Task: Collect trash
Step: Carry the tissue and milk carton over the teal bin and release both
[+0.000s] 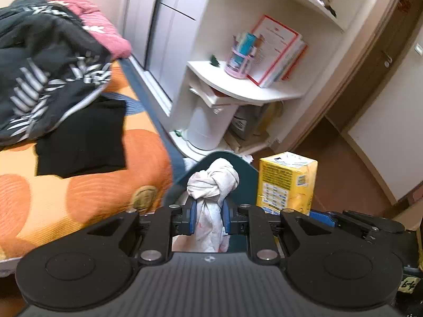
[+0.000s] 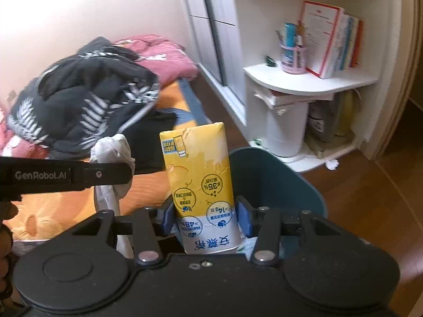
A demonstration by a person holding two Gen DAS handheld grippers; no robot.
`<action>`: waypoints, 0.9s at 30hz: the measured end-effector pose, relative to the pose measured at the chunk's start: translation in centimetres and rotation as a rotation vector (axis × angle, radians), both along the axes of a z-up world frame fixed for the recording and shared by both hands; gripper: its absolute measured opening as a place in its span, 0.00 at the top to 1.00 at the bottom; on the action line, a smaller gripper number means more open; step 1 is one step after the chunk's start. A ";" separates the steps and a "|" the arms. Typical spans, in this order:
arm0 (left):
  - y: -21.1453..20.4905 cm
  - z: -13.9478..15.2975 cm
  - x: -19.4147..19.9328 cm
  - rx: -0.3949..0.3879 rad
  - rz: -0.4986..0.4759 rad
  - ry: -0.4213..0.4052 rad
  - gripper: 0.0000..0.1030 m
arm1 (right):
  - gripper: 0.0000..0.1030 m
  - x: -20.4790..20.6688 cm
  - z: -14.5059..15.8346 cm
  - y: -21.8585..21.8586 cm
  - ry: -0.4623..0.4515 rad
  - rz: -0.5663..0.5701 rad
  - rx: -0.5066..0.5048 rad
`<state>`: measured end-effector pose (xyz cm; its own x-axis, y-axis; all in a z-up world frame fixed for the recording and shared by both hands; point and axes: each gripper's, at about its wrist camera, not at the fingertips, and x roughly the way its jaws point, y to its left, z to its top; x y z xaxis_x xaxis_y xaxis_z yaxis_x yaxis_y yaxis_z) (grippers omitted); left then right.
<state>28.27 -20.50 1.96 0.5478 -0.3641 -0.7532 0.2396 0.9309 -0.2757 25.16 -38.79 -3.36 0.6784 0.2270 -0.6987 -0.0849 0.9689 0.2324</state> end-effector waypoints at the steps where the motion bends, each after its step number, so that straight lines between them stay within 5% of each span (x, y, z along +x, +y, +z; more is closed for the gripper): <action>1: -0.6 -0.3 0.2 0.003 -0.005 0.005 0.82 | 0.55 0.4 -0.4 -0.6 0.007 -0.009 -0.004; 17: -7.1 -8.9 5.9 0.081 -0.055 0.161 0.82 | 0.56 4.8 -9.1 -5.1 0.209 -0.079 0.051; 27: -7.8 -13.8 7.1 0.130 -0.075 0.261 0.82 | 0.54 5.6 -10.3 -6.1 0.244 -0.107 0.082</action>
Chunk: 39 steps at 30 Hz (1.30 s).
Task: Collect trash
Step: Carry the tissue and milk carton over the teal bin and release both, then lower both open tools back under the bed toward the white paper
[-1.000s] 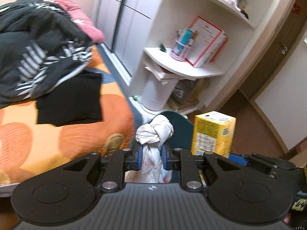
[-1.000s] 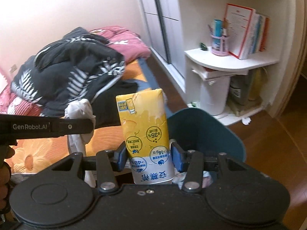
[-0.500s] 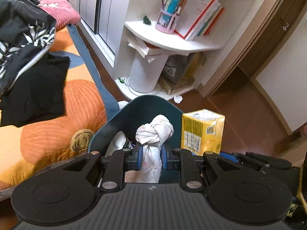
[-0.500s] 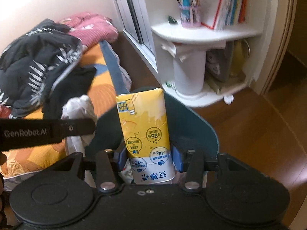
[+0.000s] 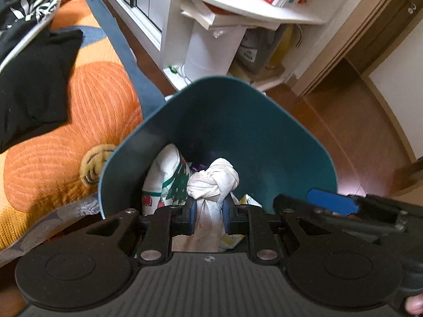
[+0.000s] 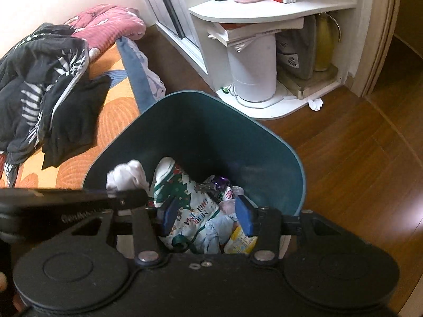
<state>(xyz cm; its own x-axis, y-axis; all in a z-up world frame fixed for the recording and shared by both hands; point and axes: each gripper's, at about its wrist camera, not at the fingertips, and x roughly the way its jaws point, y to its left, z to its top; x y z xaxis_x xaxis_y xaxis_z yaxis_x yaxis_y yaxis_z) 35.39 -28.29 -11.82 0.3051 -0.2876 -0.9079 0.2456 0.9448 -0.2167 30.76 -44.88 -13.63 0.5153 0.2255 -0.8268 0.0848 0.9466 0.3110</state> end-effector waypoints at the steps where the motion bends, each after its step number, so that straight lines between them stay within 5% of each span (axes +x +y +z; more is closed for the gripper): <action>1: 0.0 -0.3 0.0 -0.001 -0.004 0.007 0.81 | 0.54 0.0 0.0 -0.1 0.002 -0.001 0.007; 10: 0.7 -0.6 -0.9 -0.013 0.001 0.026 0.70 | 0.54 -0.9 0.7 -0.2 -0.004 -0.015 0.048; 14: 1.3 0.5 -1.9 0.005 0.009 -0.010 0.33 | 0.53 -1.9 1.8 -0.3 -0.023 -0.018 0.050; 25: 4.6 5.8 -5.5 -0.039 0.036 -0.100 0.33 | 0.53 -5.2 6.3 1.0 -0.098 0.018 0.046; 39: 14.7 13.2 -13.1 -0.082 0.170 -0.231 0.33 | 0.53 -10.1 12.6 9.4 -0.222 0.198 0.046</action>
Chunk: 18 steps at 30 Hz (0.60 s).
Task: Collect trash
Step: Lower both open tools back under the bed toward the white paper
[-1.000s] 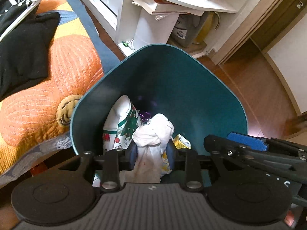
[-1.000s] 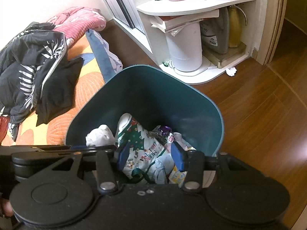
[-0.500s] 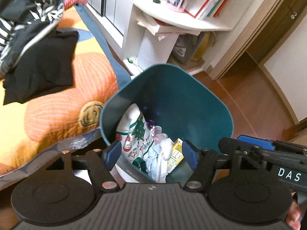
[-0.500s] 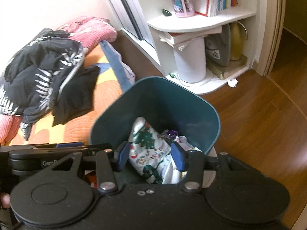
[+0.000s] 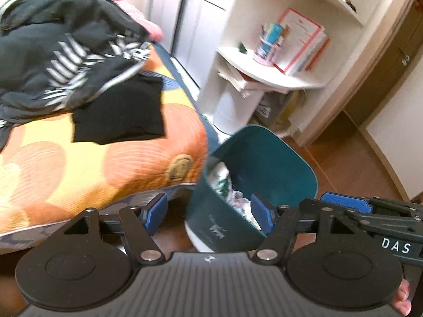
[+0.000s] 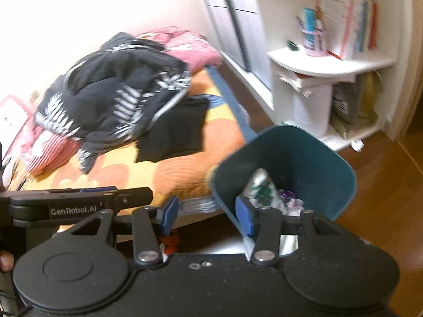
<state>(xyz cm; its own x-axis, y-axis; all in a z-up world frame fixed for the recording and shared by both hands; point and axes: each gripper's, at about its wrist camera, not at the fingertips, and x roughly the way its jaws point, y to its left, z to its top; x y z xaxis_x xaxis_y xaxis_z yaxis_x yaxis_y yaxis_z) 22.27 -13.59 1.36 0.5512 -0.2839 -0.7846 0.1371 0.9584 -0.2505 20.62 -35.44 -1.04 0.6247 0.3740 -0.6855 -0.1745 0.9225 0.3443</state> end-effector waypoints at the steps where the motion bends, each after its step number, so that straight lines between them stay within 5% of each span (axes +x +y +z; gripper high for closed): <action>1: 0.8 0.3 -0.5 -0.004 0.008 -0.006 0.33 | 0.53 -0.3 0.4 0.7 -0.012 0.019 -0.007; 10: 7.4 1.6 -4.9 -0.016 0.084 -0.040 0.32 | 0.53 -1.9 1.4 7.3 -0.046 0.147 -0.009; 18: 12.6 0.9 -8.2 -0.002 0.144 -0.068 0.17 | 0.52 -2.9 0.2 12.1 -0.041 0.252 -0.006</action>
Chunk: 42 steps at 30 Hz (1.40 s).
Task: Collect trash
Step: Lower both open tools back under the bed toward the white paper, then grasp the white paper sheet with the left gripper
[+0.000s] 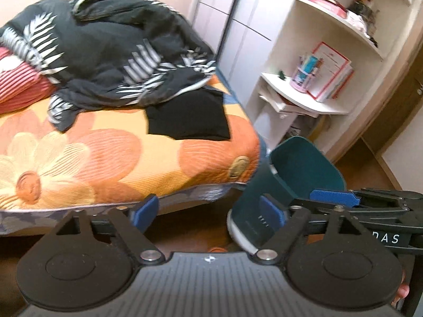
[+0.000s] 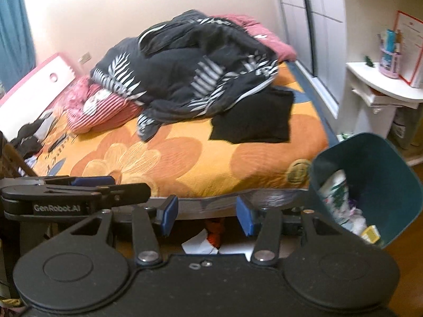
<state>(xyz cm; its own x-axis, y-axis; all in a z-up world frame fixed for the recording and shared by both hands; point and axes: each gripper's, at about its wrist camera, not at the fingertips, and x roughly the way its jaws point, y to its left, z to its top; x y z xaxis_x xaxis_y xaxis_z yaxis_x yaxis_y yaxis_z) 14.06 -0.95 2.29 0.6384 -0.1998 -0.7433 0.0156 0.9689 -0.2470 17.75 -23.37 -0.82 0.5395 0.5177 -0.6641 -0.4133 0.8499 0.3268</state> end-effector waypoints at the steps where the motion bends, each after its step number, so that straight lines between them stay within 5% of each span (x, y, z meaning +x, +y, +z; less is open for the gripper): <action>1: 0.5 -0.3 -0.2 -0.001 0.013 0.003 0.17 | 0.52 -0.1 -0.3 0.6 0.004 0.015 0.003; 6: 4.4 -3.2 -0.3 0.002 0.106 0.031 0.02 | 0.52 0.2 -2.9 3.9 0.043 0.089 -0.007; 16: 11.8 -15.2 2.9 0.016 0.229 0.240 0.02 | 0.52 3.1 -14.2 12.0 0.174 0.210 -0.108; 24: 14.3 -26.3 5.9 0.031 0.192 0.423 0.02 | 0.52 4.5 -24.3 17.2 0.260 0.341 -0.229; 33: 13.9 -37.5 10.4 0.145 -0.016 0.535 0.02 | 0.52 4.7 -33.9 21.7 0.273 0.600 -0.389; 42: 15.6 -47.3 11.9 0.105 -0.004 0.636 0.02 | 0.52 5.4 -42.9 25.0 0.308 0.719 -0.499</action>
<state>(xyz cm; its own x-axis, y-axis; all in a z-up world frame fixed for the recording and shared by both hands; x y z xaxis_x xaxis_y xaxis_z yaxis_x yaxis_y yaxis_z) 26.00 14.66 -45.04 0.0662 -0.1072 -0.9920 -0.0990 0.9886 -0.1134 23.16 1.65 -43.74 -0.0376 0.2749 -0.9607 -0.8512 0.4948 0.1749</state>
